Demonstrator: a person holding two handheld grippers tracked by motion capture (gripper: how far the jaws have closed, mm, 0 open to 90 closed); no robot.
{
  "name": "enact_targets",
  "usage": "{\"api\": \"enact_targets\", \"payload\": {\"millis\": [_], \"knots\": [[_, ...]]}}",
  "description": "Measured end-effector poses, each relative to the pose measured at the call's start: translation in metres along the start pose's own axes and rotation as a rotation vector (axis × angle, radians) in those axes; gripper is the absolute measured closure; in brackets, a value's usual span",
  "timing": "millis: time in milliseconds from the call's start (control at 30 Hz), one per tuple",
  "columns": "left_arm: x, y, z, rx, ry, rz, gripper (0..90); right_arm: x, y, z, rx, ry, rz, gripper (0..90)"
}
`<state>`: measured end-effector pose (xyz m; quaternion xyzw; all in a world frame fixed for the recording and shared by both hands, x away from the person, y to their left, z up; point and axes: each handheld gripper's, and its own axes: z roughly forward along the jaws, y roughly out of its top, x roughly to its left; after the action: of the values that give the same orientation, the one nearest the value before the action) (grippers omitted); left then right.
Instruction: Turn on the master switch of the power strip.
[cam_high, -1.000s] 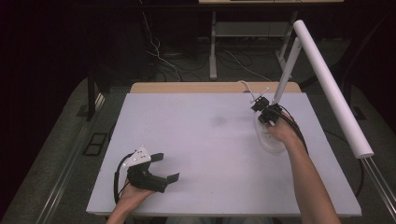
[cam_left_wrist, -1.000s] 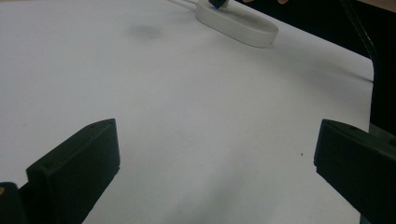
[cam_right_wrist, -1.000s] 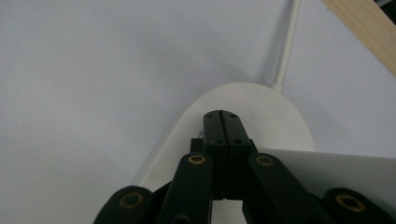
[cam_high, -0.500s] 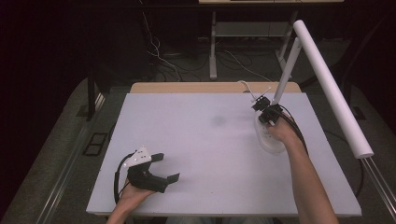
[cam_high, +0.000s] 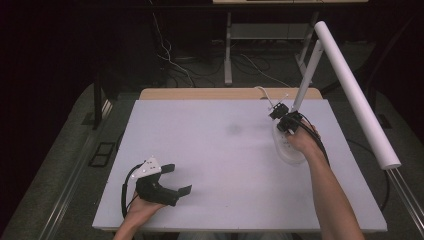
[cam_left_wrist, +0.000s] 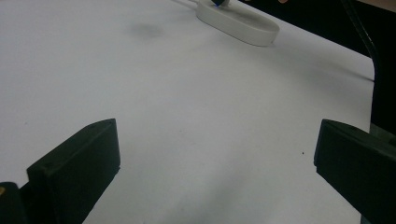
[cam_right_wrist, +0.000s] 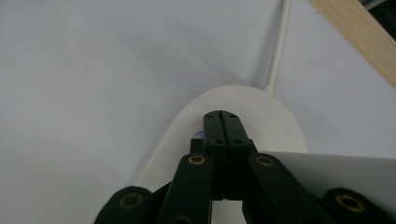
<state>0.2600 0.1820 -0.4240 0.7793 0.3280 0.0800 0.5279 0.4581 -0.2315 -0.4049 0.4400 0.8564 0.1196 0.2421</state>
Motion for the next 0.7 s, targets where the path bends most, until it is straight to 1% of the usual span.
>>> {"api": "enact_targets", "payload": {"millis": [67,200,267,367,500,567,700], "knots": [[0.0,0.0,0.0,0.005,-0.002,-0.001,0.0,-0.001,0.001,-0.001,-0.004,0.018,0.004,89.9],[0.001,0.0,0.001,0.009,-0.002,0.0,0.0,-0.001,0.0,-0.003,-0.007,0.027,0.006,89.9],[0.001,0.0,0.001,0.007,-0.002,0.0,0.0,0.0,0.001,-0.005,-0.018,0.033,-0.001,89.9],[0.001,0.0,0.001,0.007,-0.002,0.0,0.0,0.004,0.003,-0.012,-0.043,0.045,-0.007,89.9],[0.001,0.0,0.001,0.005,-0.001,0.0,0.0,0.006,0.003,-0.017,-0.049,0.049,-0.008,89.8],[0.001,0.0,0.0,0.003,0.0,0.001,0.0,0.009,0.003,-0.023,-0.064,0.059,-0.007,89.7],[0.001,0.0,0.001,0.001,0.0,0.001,0.0,0.012,0.004,-0.03,-0.083,0.065,-0.005,89.4]]}}
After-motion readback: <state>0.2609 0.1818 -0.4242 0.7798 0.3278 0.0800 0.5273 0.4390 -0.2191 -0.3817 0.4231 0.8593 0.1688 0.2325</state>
